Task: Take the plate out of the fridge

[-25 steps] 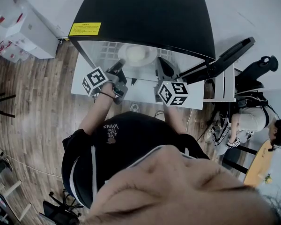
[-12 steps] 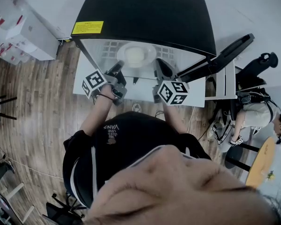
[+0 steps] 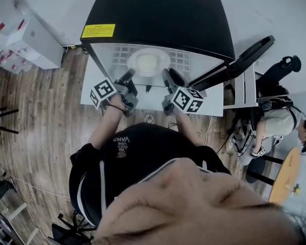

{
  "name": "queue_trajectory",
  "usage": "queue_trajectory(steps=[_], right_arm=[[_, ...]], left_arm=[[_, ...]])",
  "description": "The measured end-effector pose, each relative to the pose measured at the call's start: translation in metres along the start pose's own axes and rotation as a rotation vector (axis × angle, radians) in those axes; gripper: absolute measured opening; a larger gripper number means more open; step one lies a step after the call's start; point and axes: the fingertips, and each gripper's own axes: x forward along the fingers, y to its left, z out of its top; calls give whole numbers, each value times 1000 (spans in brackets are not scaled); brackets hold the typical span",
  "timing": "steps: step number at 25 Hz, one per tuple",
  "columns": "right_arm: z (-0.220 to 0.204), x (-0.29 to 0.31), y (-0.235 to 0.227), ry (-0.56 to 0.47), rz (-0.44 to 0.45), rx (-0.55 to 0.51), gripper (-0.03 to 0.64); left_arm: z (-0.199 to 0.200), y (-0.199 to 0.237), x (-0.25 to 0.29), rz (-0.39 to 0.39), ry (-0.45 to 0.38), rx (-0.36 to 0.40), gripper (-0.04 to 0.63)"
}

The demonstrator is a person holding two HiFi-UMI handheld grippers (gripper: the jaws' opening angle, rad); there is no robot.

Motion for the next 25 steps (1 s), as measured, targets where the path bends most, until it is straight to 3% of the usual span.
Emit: queue_trajectory(steps=[9,25], right_arm=[[-17,12,-2,32,73,290,167],[-19,17,3,29,93,297,149]], left_arm=[[1,2,-1,-3,11,10,28],[0,3,0,-7,24,22,28]])
